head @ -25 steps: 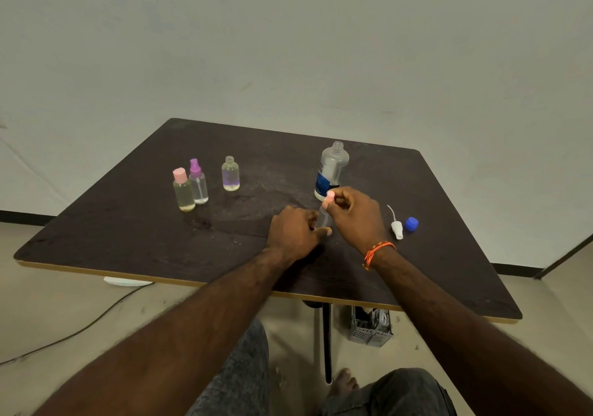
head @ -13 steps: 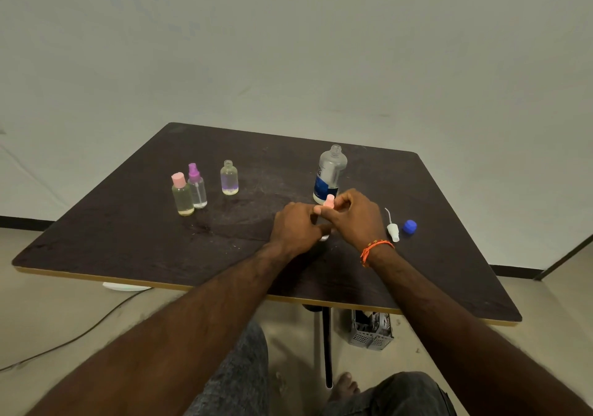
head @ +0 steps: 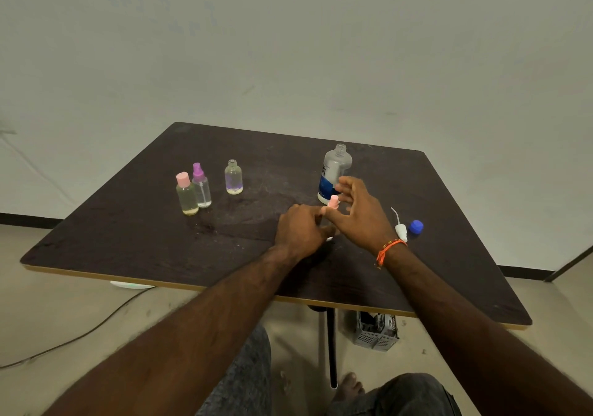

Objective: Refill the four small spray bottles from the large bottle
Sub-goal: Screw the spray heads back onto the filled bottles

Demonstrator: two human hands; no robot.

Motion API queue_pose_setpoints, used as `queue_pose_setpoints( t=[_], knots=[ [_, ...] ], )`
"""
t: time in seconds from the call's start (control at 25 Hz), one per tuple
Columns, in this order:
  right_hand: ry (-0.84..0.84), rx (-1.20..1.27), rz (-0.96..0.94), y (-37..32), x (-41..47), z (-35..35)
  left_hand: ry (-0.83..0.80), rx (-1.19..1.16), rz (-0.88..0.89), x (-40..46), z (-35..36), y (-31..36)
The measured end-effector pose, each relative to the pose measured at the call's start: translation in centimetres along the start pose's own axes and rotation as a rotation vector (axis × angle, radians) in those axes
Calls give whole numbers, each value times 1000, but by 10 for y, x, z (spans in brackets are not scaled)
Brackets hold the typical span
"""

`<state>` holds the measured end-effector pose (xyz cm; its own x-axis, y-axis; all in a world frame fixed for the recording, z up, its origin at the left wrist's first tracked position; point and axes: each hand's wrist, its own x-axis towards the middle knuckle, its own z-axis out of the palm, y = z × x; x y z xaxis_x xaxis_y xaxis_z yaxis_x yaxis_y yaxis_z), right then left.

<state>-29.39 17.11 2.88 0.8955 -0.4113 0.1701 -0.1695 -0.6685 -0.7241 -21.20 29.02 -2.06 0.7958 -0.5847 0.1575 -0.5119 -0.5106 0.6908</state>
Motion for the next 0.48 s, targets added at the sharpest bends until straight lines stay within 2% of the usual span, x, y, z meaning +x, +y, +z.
queue_pose_setpoints(
  t=[0.08, 0.24, 0.32, 0.4, 0.48],
  knots=[
    [-17, 45, -55, 3, -2, -1, -8, 13, 8, -1, 1, -1],
    [138, -92, -3, 3, 0, -3, 3, 9, 3, -2, 1, 0],
    [61, -85, -8, 2, 0, 1, 9, 5, 14, -2, 2, 0],
    [-20, 29, -50, 5, 0, 6, 4, 11, 20, -3, 2, 0],
    [8, 55, -75, 6, 0, 4, -6, 9, 8, -3, 2, -1]
  ],
)
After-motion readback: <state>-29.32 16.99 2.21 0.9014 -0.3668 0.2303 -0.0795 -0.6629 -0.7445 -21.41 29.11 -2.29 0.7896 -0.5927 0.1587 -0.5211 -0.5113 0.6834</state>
